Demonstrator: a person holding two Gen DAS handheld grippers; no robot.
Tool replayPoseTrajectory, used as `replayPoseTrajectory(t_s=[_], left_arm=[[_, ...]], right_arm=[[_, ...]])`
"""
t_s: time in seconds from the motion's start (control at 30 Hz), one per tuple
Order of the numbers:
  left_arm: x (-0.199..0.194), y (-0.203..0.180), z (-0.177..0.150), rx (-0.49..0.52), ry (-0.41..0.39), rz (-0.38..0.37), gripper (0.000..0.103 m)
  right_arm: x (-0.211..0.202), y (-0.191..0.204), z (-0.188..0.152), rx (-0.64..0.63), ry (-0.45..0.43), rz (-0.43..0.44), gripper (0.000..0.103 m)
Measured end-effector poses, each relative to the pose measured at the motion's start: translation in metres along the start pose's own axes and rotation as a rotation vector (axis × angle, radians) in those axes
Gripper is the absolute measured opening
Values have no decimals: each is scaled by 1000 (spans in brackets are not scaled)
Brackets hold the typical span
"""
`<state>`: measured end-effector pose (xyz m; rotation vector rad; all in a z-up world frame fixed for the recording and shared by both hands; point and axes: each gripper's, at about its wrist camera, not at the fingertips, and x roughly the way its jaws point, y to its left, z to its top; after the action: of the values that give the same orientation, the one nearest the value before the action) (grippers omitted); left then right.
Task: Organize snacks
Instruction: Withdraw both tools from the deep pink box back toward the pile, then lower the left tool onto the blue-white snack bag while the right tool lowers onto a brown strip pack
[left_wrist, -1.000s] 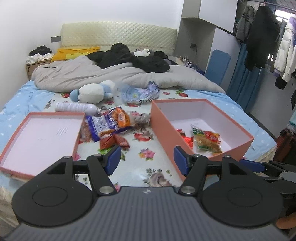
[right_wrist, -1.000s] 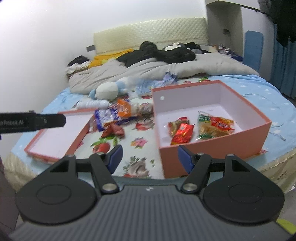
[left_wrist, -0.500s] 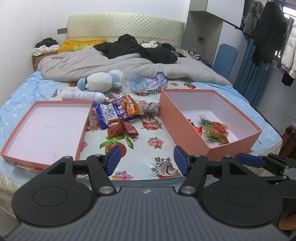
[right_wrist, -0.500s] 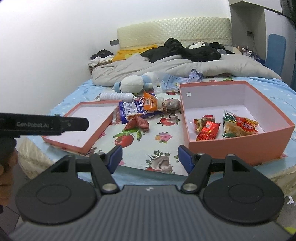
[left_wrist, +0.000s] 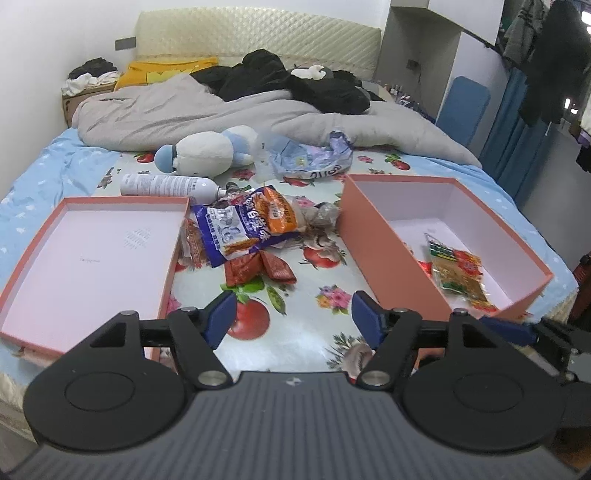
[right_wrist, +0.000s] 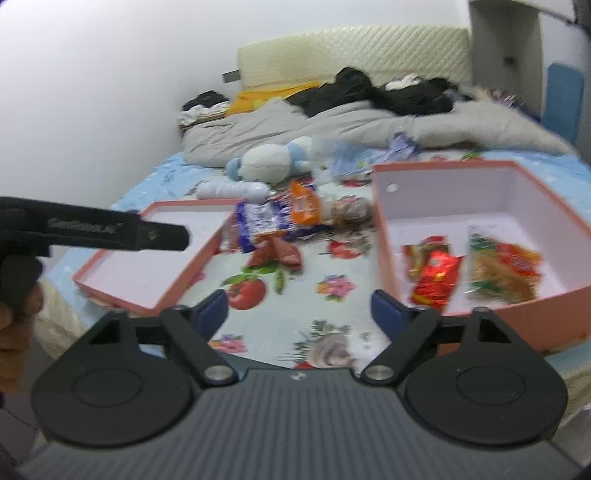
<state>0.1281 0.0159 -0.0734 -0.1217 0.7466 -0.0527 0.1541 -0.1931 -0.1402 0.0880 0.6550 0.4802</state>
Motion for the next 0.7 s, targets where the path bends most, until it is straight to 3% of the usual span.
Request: replayPoseTrajectory(t_s=[0.17, 0.3, 0.7], left_arm=[[34, 15, 19, 5, 24, 8, 74], [63, 27, 31, -3, 47, 12, 79], [153, 53, 49, 26, 74, 18, 81]], right_arm=[[31, 6, 4, -45, 59, -51, 87], [54, 3, 10, -3, 72, -39, 87], [127, 10, 20, -20, 55, -36, 87]])
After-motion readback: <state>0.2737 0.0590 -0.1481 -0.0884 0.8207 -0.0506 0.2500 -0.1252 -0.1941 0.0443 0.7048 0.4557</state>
